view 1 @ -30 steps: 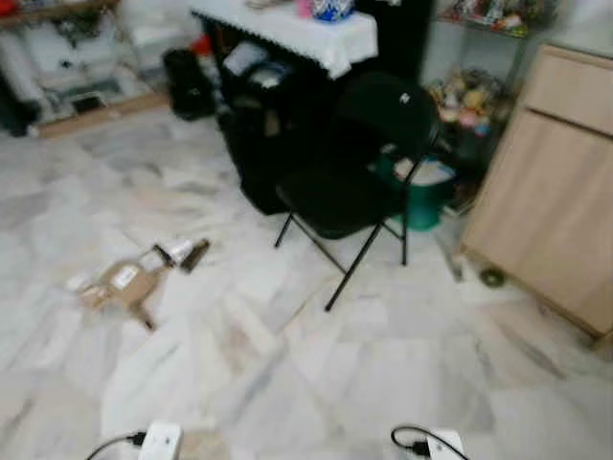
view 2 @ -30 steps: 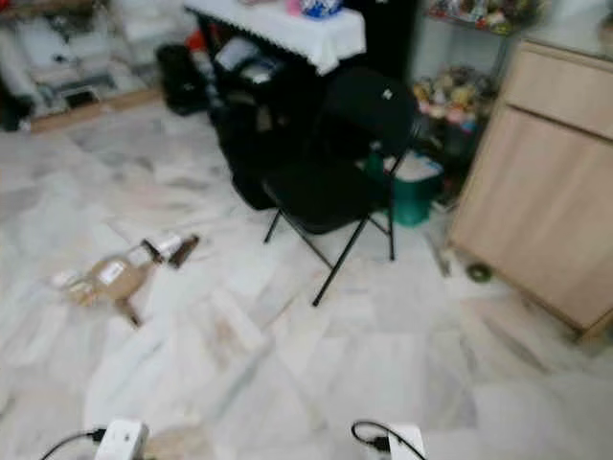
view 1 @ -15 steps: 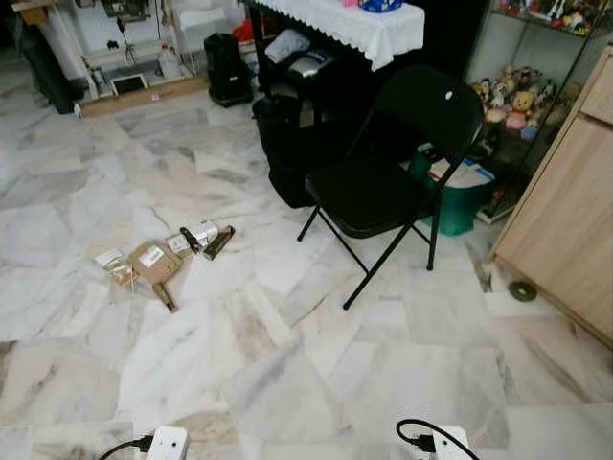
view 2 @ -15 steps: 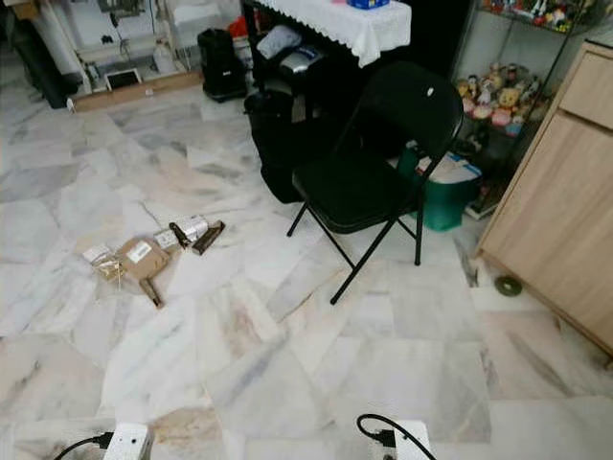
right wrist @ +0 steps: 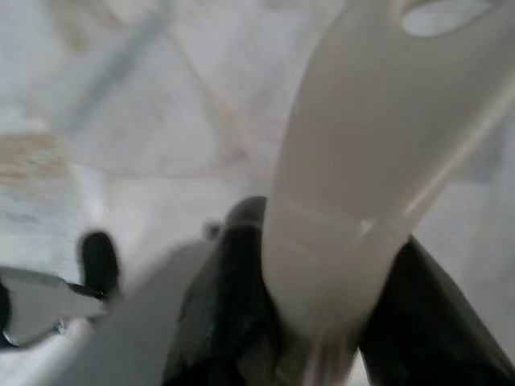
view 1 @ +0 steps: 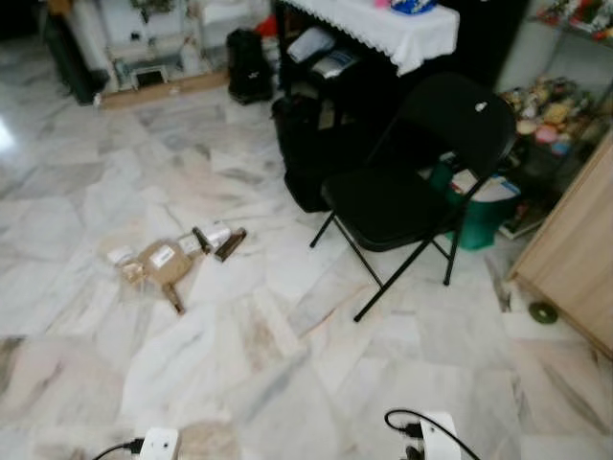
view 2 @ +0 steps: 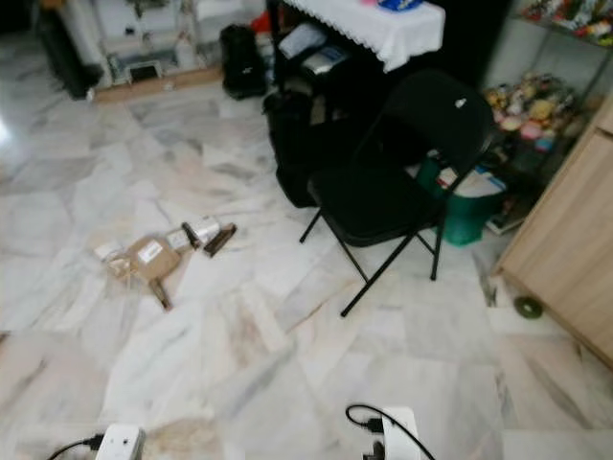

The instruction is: Sweep floor

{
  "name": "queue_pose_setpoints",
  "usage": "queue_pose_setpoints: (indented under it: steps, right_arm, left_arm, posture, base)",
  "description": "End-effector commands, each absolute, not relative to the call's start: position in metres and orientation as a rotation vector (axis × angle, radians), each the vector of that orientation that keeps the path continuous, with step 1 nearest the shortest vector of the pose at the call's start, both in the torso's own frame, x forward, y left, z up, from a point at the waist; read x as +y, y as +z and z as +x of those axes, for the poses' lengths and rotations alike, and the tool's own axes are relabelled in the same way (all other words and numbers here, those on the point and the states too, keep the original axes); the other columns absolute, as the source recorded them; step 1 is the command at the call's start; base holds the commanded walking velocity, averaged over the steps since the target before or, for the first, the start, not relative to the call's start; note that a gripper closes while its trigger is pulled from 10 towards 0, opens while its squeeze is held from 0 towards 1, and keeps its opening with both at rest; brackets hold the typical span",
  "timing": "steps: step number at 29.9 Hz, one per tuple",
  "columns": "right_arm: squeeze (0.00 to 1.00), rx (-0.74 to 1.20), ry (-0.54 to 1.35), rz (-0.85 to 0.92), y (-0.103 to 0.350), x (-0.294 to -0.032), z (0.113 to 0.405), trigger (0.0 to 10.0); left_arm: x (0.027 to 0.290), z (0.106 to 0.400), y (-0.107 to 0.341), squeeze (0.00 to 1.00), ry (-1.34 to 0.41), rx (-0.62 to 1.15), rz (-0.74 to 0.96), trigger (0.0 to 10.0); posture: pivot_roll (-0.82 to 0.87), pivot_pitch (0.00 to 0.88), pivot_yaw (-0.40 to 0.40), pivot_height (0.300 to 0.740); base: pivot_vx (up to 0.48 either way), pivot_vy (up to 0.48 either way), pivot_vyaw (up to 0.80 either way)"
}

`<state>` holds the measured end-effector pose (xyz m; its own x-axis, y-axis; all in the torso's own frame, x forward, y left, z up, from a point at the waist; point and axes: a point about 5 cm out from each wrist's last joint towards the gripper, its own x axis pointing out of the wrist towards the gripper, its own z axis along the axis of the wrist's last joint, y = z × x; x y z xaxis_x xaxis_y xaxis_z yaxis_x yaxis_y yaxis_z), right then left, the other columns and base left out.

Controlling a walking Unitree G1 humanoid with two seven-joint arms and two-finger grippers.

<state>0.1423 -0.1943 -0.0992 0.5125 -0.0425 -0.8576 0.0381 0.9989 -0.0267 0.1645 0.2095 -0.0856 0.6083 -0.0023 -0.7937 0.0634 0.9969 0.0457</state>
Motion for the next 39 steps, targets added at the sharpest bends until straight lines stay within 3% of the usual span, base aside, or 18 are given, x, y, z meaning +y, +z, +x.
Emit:
queue_pose_setpoints:
  steps: [1, 39]
  right_arm:
    - [0.0, 1.013, -0.025, 0.005, -0.0979, -0.1868, 0.1481, 10.0]
    - [0.0, 1.006, 0.038, -0.004, -0.0967, -0.1851, 0.1511, 10.0]
  left_arm:
    - [0.2187, 0.1603, -0.0855, 0.0, -0.016, 0.924, 0.071, 10.0]
    - [0.2153, 0.1682, -0.0823, 0.0, -0.018, 0.892, 0.062, 10.0]
  posture:
    - [0.01, 0.057, 0.027, 0.74]
    - [0.01, 0.077, 0.022, 0.74]
  base:
    - [0.307, 0.0, 0.41]
    - [0.301, 0.0, 0.8]
